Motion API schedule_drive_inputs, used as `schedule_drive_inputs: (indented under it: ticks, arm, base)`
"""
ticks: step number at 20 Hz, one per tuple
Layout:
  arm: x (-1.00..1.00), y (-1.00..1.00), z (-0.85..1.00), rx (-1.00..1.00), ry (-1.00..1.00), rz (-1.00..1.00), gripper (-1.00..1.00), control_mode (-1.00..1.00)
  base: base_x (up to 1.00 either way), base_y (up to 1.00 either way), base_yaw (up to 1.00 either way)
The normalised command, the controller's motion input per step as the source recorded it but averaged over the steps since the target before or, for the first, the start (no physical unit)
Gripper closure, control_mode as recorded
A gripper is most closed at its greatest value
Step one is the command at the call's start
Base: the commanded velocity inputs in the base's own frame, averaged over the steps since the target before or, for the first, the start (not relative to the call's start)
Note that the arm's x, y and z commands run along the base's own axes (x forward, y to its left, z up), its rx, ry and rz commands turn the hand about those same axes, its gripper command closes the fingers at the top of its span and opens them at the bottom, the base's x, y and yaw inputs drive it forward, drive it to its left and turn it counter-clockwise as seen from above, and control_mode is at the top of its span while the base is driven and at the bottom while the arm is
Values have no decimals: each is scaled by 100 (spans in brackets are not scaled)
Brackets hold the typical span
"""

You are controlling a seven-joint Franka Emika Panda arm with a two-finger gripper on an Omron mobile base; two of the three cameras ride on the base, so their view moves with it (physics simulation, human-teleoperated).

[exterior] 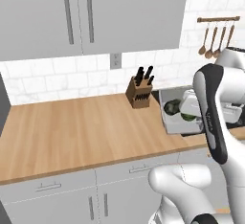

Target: Take the meat container that has the steak and place it on the second highest rack of the freezer. Then take the vegetable container that has the cucumber and avocado and place it on the highest rack of the freezer.

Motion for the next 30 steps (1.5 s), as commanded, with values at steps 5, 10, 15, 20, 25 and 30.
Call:
schedule_drive_inputs:
  ticks: [5, 10, 15, 20, 25, 30]
  arm:
    - [0, 0, 0, 0, 0, 0, 100, 100]
    - [0, 0, 0, 0, 0, 0, 100, 100]
    - [0, 0, 0, 0, 0, 0, 100, 100]
    - [0, 0, 0, 0, 0, 0, 100, 100]
    - [0, 0, 0, 0, 0, 0, 100, 100]
    - [0, 0, 0, 0, 0, 0, 100, 100]
  base:
    - [-100, 4, 9]
    - [-10, 42, 82]
    - [2, 44, 94]
    - [17, 50, 81]
    - [16, 60, 80]
    - [64, 66, 68]
